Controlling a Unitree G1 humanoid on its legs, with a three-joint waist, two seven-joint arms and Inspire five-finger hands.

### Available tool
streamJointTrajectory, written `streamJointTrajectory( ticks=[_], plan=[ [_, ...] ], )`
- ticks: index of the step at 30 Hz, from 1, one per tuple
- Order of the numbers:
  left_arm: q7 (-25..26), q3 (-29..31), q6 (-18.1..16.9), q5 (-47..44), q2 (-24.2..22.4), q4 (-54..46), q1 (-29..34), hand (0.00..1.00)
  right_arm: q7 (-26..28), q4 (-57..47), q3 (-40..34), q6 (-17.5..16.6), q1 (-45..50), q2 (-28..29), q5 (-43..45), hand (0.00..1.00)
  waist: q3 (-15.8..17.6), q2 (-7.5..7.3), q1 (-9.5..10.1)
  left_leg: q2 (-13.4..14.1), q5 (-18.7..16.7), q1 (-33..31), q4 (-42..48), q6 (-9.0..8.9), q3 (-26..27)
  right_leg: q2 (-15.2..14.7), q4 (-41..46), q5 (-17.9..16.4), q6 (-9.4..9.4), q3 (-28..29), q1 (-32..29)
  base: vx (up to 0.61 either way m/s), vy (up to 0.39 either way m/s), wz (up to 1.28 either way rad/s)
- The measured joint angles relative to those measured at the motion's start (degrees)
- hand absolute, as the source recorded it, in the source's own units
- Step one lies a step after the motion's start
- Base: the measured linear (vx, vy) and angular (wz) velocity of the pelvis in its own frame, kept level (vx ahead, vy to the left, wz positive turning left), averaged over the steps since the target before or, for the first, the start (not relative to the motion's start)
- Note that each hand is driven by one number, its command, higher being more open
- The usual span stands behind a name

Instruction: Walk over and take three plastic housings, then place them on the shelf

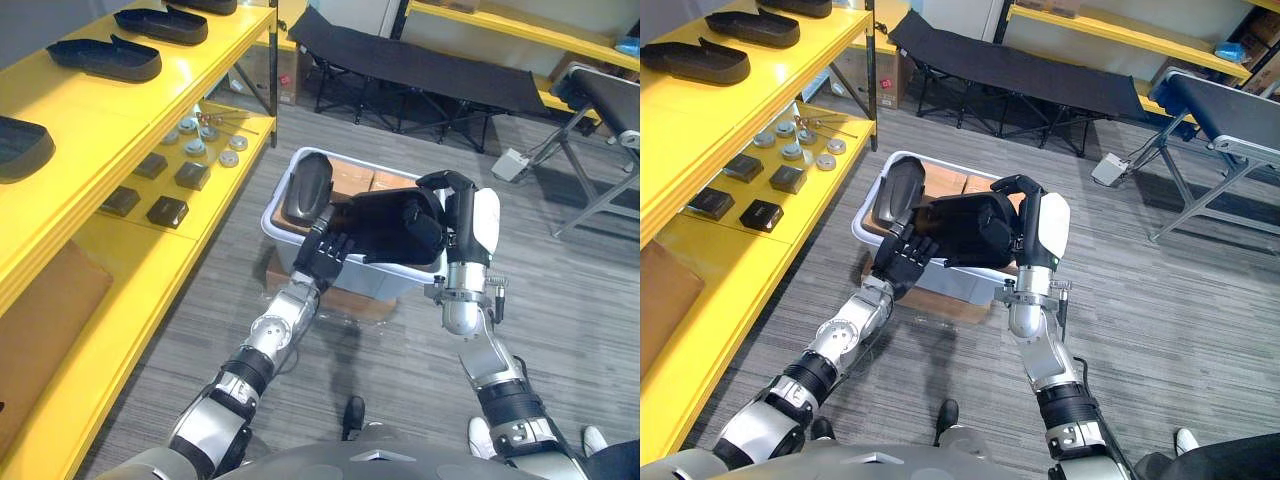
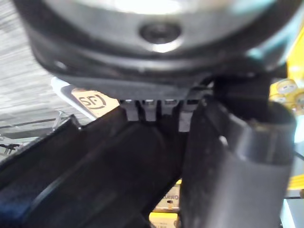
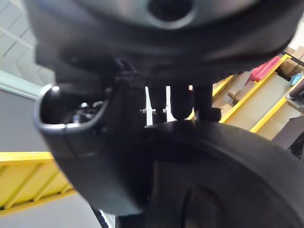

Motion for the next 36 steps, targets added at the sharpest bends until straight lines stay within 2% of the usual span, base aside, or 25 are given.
streamJointTrajectory(
  ticks=[2,5,8,16,22,26,30,33,36],
  plan=[
    [0.0,0.0,0.2,0.0,-0.2,0.8,0.1,1.00,0.0,0.0,0.0,-0.1,0.1,-0.3,-0.5,0.00,-0.6,1.12,-0.28,0.0,0.0,0.0,0.0,0.00,0.0,0.0,0.0,0.0,-0.04,-0.2,0.0,0.00,0.000,0.00],
    [-0.2,0.0,1.0,0.5,-0.6,1.1,0.1,1.00,0.0,0.0,0.0,0.0,0.1,-0.4,-2.5,0.00,-1.0,1.73,-0.52,0.1,0.1,0.1,0.0,0.13,-0.2,0.1,0.0,0.0,0.01,-0.4,0.0,0.02,-0.003,0.02],
    [-0.6,0.0,1.2,2.4,-0.8,1.1,0.1,1.00,-0.7,0.1,0.1,0.0,0.2,-0.4,-4.5,0.00,-1.0,1.76,-0.62,0.1,0.1,0.2,0.1,0.13,-0.2,0.0,0.0,0.0,-0.08,-0.5,0.0,0.03,0.003,0.00],
    [-2.5,0.3,1.3,4.2,-0.9,1.1,0.2,1.00,-6.9,0.3,0.8,0.0,0.1,-2.5,-8.8,0.00,-1.1,1.68,-0.61,-0.1,0.1,0.9,0.1,0.03,0.2,-0.1,0.0,0.4,-0.03,-0.5,0.7,0.04,0.007,-0.02],
    [-2.9,1.5,2.6,4.3,-0.9,1.1,0.3,1.00,-7.5,0.3,-0.9,0.0,-0.2,-2.7,-11.0,0.00,-1.4,1.72,-0.65,0.0,0.1,0.9,0.0,0.17,0.1,-0.1,-0.1,0.1,0.17,-0.6,0.5,0.00,-0.001,0.01],
    [-3.3,1.8,3.7,4.4,-0.9,1.1,1.9,1.00,-7.5,0.1,-1.7,0.0,-0.5,-5.7,-12.4,0.00,-1.6,1.90,-0.61,0.1,0.0,0.9,0.0,0.16,-0.4,0.0,-0.1,-0.4,-0.49,-1.2,0.7,0.00,-0.002,0.05],
    [-3.4,2.0,2.8,3.8,-0.8,1.1,4.8,1.00,-7.5,0.0,-3.3,0.0,-2.5,-7.9,-13.3,0.00,-2.0,2.48,-0.77,0.3,-0.1,0.8,0.0,0.01,-0.5,0.1,-0.1,-0.6,-0.70,-1.5,0.7,0.01,0.001,0.00],
    [-4.8,2.9,-0.2,-0.8,-0.9,1.1,5.4,1.00,-7.5,0.0,-4.8,0.0,-3.9,-9.2,-13.2,0.00,-2.0,2.53,-0.76,0.6,-0.2,0.8,0.0,-0.11,-0.6,0.1,-0.1,-0.7,-0.90,-1.9,0.7,0.04,0.002,0.03],
    [-9.2,6.2,-4.1,-7.0,-1.1,0.5,5.4,1.00,-7.5,0.0,-5.6,0.0,-4.7,-9.3,-13.2,0.00,-2.1,2.52,-0.99,1.0,-0.2,0.8,0.1,-0.26,-0.6,0.4,-0.1,-0.8,-0.74,-2.1,0.8,0.05,-0.003,0.00]
  ],
)
